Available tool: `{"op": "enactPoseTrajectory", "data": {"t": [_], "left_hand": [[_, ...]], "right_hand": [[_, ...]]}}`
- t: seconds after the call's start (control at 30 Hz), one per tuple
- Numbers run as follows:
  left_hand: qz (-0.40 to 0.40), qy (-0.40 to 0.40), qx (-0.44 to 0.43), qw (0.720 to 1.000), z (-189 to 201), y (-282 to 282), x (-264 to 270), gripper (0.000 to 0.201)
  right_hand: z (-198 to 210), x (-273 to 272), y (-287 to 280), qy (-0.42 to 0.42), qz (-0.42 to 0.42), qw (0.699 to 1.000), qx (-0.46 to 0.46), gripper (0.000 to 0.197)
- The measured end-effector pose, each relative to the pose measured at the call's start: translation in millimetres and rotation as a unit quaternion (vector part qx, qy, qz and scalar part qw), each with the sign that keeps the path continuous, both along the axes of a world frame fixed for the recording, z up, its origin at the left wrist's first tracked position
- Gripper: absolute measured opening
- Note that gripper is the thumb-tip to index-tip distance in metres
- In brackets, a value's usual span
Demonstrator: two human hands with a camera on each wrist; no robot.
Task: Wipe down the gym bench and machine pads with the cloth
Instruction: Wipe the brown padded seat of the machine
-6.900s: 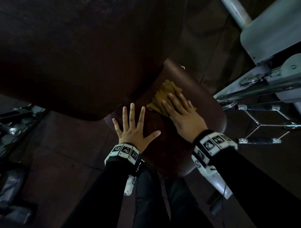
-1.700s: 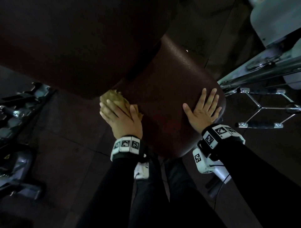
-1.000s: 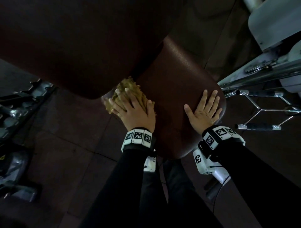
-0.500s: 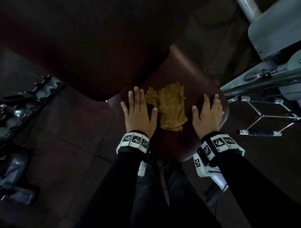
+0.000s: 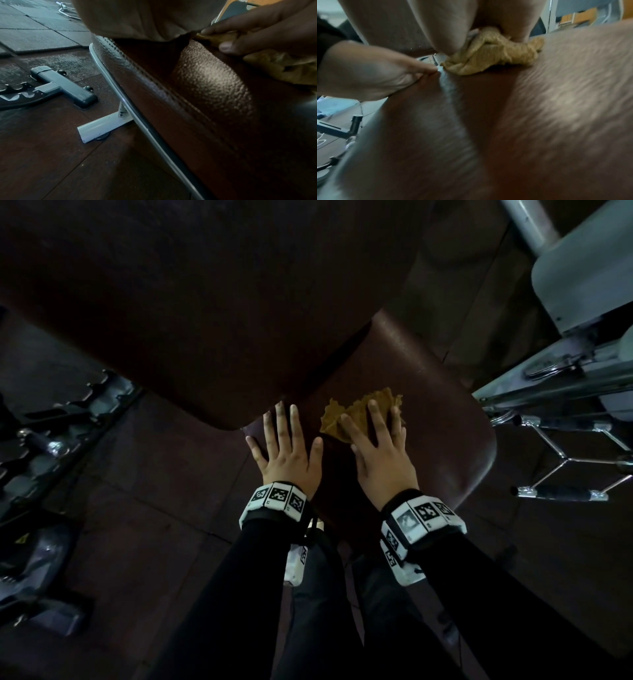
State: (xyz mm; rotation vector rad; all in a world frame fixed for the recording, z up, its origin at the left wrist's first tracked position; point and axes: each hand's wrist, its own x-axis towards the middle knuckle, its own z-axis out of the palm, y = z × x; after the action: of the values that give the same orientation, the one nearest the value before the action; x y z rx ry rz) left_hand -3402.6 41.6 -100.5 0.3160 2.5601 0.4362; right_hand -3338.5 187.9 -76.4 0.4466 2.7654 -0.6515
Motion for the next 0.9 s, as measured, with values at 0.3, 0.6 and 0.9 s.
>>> {"op": "enactPoseTrajectory", "data": {"t": [0.3, 0.6, 0.9], "left_hand": [[0.0, -0.053, 0.014, 0.998, 3.2, -1.3, -3.3, 0.064], [-0.001, -0.084, -0.001, 0.996, 8.2, 0.3, -6.0, 0.063], [-0.007, -0.098, -0.007, 0.995, 9.6, 0.3, -6.7, 0.063]], "right_hand": [[24.0, -46.5, 101.2, 0.125, -0.129, 0.984, -0.011, 0.054], [15.9, -109.8, 131.6, 0.018, -0.065, 0.995, -0.068, 0.046], [3.1, -140.1, 129.5, 0.035, -0.079, 0.989, -0.123, 0.04]]}}
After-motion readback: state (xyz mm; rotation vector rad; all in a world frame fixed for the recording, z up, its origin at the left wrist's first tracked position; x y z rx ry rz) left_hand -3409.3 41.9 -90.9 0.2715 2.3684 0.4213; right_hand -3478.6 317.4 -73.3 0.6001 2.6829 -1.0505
